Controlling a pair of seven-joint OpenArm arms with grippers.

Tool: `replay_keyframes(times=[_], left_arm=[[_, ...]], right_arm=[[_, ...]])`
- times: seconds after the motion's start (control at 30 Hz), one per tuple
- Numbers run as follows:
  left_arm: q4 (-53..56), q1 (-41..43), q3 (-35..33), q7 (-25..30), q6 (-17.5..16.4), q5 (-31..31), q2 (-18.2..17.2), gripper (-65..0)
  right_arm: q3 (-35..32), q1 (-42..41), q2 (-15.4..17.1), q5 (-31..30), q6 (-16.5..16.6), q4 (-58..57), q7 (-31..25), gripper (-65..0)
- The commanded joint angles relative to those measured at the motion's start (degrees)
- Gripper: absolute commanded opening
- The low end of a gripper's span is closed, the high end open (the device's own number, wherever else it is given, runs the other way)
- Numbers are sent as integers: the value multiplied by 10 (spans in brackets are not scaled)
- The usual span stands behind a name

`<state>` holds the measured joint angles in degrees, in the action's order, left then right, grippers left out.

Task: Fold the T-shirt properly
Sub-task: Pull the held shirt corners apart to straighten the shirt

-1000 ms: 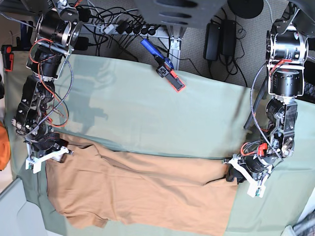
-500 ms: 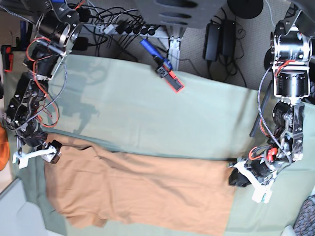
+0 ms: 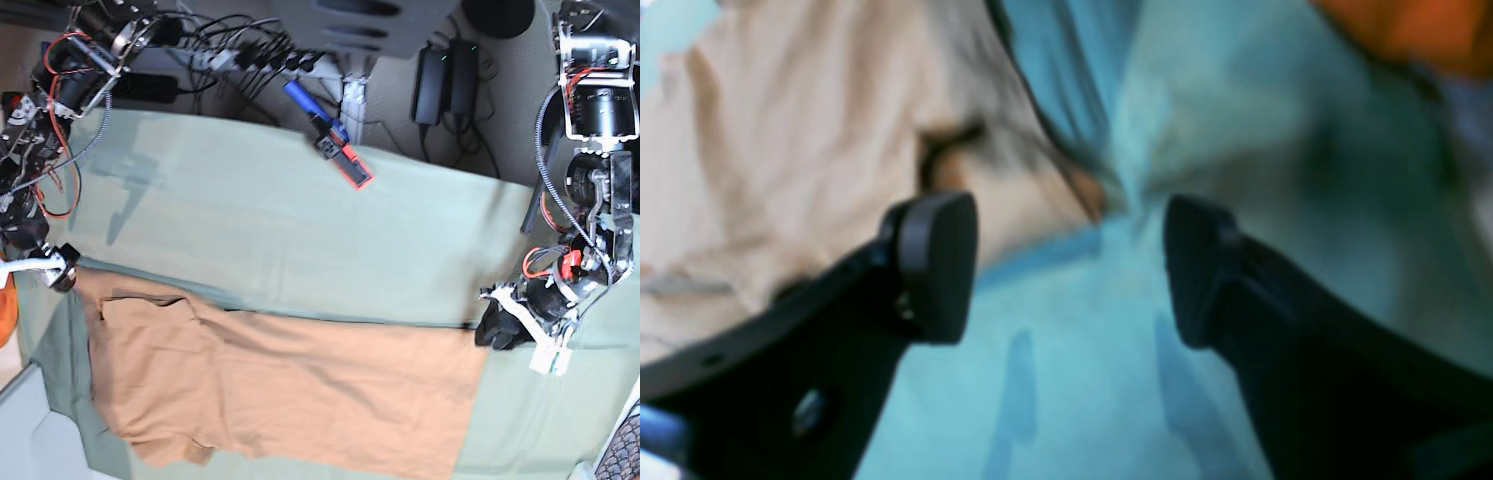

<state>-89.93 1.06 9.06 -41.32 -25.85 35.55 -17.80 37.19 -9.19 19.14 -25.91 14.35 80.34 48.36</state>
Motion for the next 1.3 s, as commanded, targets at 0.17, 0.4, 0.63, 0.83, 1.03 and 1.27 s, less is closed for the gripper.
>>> replay_keyframes(times=[0.17,0.4,0.63,0.83,1.03,1.27], left_arm=[[-9,12,18,16,10,10,9,-391],[-9,12,37,17,12,12,13,-391],[-3,11,37,34,15,20,14,-391],[78,-32,37,38,44,19,35,-391],[104,-50,38,38,44,19,46,-391],[105,-50,39,39,61,10,46,-391]], right_arm=[[39,21,7,-11,30,0,-28,-211],[52,20,7,-12,30,-35,-51,-211],[51,19,-3,-30,30,-40,-60,-211],[45,-28,-30,-26,30,-81,-69,-211],[45,-83,-33,-18,30,-155,-87,-211],[45,-104,-37,-13,30,-211,-123,-211]])
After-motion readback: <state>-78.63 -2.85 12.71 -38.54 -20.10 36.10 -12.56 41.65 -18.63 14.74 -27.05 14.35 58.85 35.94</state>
